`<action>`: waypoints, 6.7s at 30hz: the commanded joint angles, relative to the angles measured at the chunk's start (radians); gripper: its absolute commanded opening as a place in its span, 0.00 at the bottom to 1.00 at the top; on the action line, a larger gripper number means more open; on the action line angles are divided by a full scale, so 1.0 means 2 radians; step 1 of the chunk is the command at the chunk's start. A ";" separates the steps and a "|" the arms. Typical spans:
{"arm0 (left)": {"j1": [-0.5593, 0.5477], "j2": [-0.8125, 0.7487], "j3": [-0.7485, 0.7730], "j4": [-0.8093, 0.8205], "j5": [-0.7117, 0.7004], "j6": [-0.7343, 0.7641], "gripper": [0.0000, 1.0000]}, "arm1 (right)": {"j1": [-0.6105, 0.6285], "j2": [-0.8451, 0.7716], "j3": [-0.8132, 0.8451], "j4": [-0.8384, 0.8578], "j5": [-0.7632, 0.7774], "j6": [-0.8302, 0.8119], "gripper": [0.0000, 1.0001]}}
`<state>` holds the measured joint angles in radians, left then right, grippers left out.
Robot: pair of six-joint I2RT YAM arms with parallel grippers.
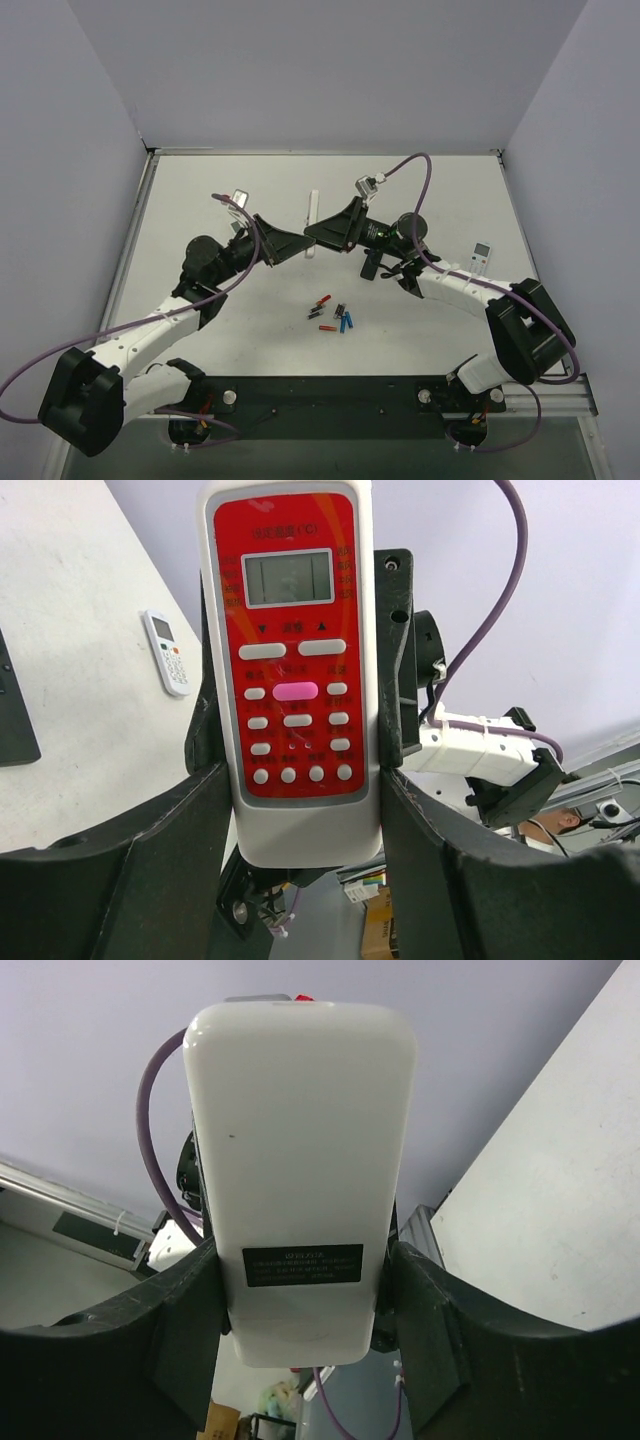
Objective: Load the batteries into the remote control
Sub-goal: Adjust the remote control, then remove the battery cover from the remote control, then place the battery cover at the center of the board.
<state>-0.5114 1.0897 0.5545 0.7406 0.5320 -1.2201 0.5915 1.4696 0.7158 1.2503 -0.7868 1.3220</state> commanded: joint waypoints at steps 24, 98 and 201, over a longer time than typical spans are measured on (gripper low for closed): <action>0.003 -0.128 0.143 -0.420 -0.124 0.199 0.97 | 0.120 -0.152 0.151 -0.543 0.170 -0.540 0.00; -0.004 -0.155 -0.061 -0.175 -0.177 -0.030 0.00 | 0.228 -0.117 0.185 -0.591 0.426 -0.497 0.93; 0.065 -0.302 -0.243 -0.077 -0.241 -0.008 0.00 | -0.079 0.076 0.020 -0.271 0.157 -0.212 0.00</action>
<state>-0.3939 0.5613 0.0925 0.6334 0.0166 -1.2129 0.4206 1.5085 0.6594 0.5434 -0.3843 0.8902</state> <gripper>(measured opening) 0.316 0.052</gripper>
